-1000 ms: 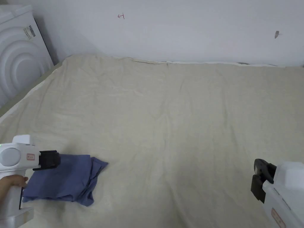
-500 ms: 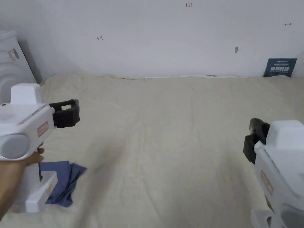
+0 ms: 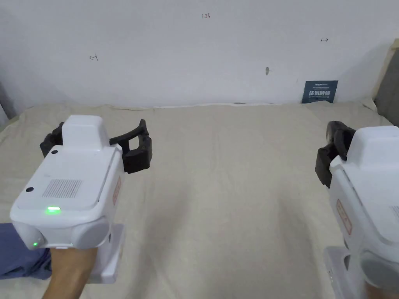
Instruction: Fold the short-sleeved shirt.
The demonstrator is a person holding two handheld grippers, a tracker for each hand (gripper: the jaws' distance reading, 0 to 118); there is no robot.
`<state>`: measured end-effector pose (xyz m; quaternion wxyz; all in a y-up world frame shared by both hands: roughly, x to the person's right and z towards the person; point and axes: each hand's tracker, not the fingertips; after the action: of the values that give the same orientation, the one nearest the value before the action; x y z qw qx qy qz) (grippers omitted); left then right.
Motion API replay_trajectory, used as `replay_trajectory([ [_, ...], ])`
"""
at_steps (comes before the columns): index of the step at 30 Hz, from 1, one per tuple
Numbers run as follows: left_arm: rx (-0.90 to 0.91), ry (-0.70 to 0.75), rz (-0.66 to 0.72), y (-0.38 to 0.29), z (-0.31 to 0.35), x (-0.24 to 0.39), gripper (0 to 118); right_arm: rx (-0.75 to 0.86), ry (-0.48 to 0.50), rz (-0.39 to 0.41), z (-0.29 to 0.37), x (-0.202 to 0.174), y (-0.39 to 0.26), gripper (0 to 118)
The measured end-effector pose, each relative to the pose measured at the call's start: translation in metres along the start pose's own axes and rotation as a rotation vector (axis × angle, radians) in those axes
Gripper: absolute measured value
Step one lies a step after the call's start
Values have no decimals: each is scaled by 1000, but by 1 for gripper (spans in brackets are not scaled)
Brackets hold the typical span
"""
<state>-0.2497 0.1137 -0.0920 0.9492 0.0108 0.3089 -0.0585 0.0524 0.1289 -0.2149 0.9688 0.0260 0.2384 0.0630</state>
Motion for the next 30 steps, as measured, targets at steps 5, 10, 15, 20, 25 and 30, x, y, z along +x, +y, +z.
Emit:
replay_trajectory([
  [5,30,-32,21,-16,7,29,69,7,-18,7,1,13,-7,2],
  [10,33,-61,50,-21,11,45,0,0,-15,-7,0,19,-14,2],
  [15,28,-75,26,-19,12,52,0,-4,-13,-20,-2,21,-17,2],
  [20,24,-77,14,-20,11,52,0,-2,-13,-21,-2,19,-18,2],
  [25,16,-74,20,-22,12,50,0,-3,-14,-22,-1,18,-18,2],
  [30,13,-66,17,-23,13,48,0,-4,-17,-19,-1,17,-18,2],
])
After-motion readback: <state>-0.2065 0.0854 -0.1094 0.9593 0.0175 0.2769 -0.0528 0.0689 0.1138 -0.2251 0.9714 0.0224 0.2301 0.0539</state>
